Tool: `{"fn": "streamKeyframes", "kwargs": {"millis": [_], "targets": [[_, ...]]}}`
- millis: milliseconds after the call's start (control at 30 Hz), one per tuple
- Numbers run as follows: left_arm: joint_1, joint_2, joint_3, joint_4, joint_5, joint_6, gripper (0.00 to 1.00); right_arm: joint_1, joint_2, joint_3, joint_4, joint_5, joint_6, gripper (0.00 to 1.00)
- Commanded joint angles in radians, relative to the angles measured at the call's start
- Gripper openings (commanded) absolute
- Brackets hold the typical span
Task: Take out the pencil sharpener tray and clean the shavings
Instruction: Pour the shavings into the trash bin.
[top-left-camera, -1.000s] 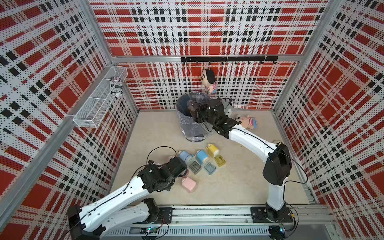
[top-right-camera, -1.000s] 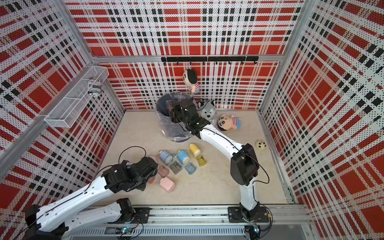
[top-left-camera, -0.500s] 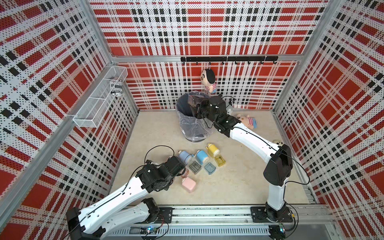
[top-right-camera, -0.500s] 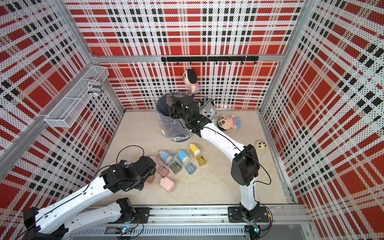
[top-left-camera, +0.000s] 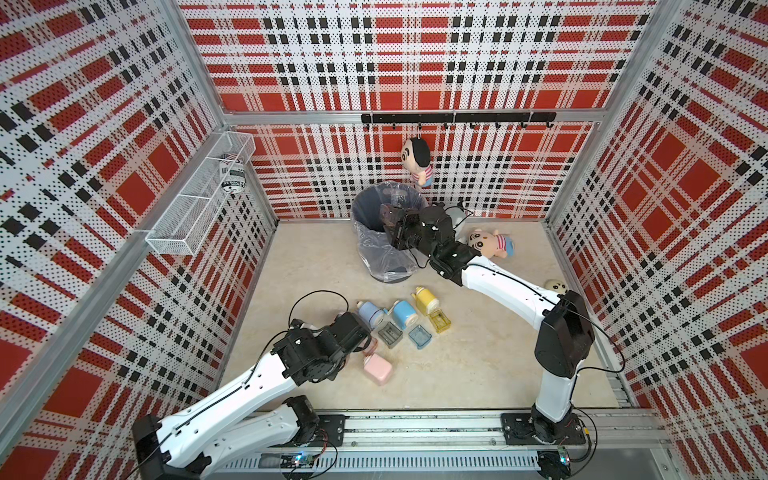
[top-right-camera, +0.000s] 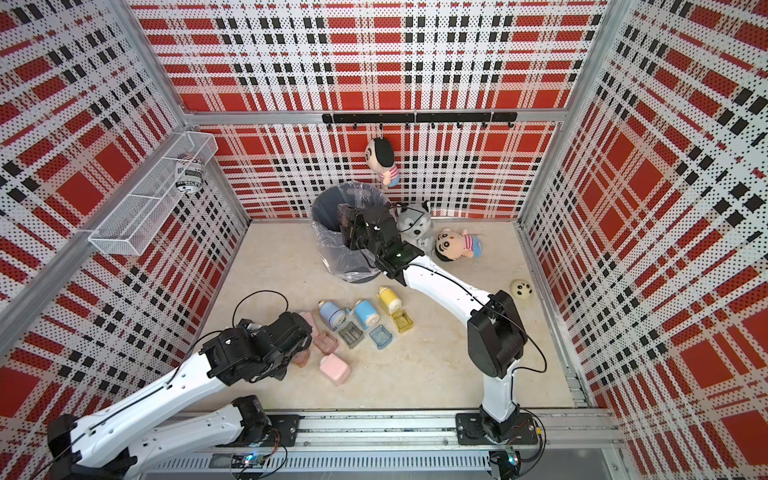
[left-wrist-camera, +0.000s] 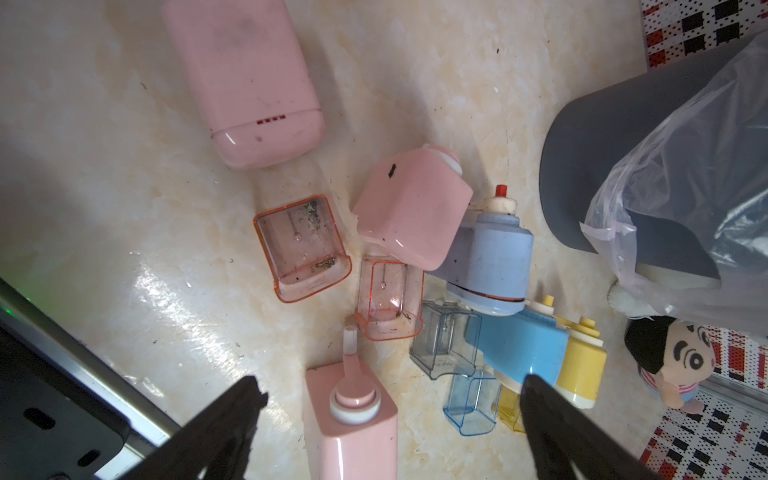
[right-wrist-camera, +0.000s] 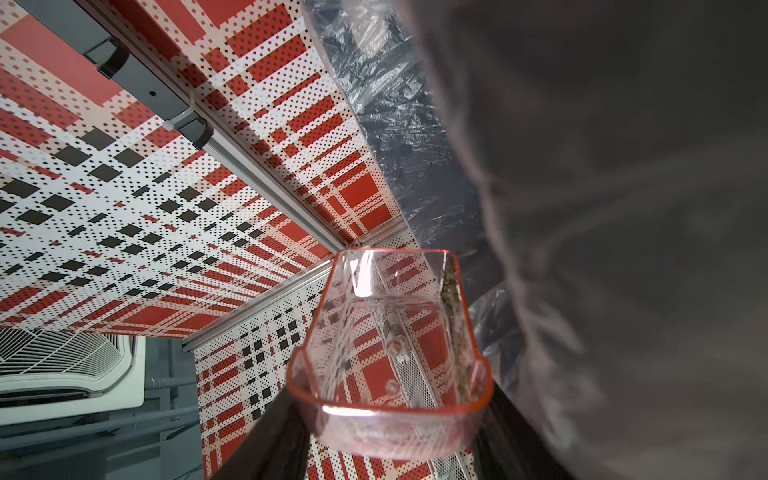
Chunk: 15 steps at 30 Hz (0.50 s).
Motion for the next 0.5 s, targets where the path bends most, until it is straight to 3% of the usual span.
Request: {"fn": "streamKeyframes", "kwargs": {"millis": [0,200,467], "targets": [[0.006,-0.011,0.001,-0.012,-0.014,0.006,0.98,0.006,0.013,0.06,-0.023,0.006,0.037,0.48],[0.006,-0.003,0.007,-0.008,-0.016,0.009,0.98,0.015,0.028,0.197,-0.099,0.023,-0.014,0.49],[0.007,0.004,0.0,-0.001,-0.012,0.01,0.98,0.016,0.004,-0.002,-0.012,0.018,0.069,0.48]]}}
